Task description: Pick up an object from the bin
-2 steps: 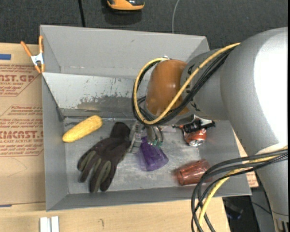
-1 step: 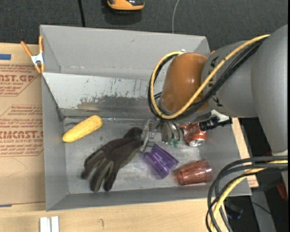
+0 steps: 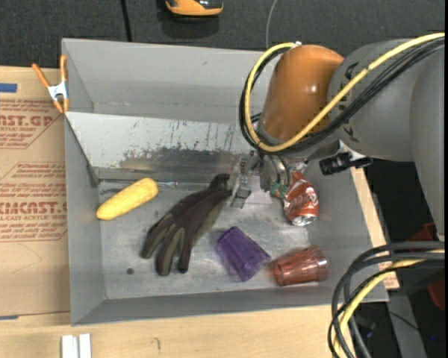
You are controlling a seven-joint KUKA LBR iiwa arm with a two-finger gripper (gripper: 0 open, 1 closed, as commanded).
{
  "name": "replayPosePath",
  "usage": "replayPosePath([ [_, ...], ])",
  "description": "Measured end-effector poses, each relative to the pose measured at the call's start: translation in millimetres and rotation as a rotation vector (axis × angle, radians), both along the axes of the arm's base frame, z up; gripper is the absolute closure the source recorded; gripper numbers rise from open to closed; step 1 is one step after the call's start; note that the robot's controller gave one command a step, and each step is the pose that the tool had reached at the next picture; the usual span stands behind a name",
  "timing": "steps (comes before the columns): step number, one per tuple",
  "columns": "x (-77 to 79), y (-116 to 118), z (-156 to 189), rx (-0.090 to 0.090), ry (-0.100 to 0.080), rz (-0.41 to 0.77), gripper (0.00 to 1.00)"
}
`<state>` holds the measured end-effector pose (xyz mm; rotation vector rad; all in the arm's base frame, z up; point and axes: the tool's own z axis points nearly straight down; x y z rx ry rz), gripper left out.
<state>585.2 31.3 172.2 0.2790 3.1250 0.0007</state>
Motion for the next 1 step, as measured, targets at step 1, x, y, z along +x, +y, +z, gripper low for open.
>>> replayPosePath([
  [1,-6.8,10.2,36.0,0.001,0.005,0.000,1.00],
])
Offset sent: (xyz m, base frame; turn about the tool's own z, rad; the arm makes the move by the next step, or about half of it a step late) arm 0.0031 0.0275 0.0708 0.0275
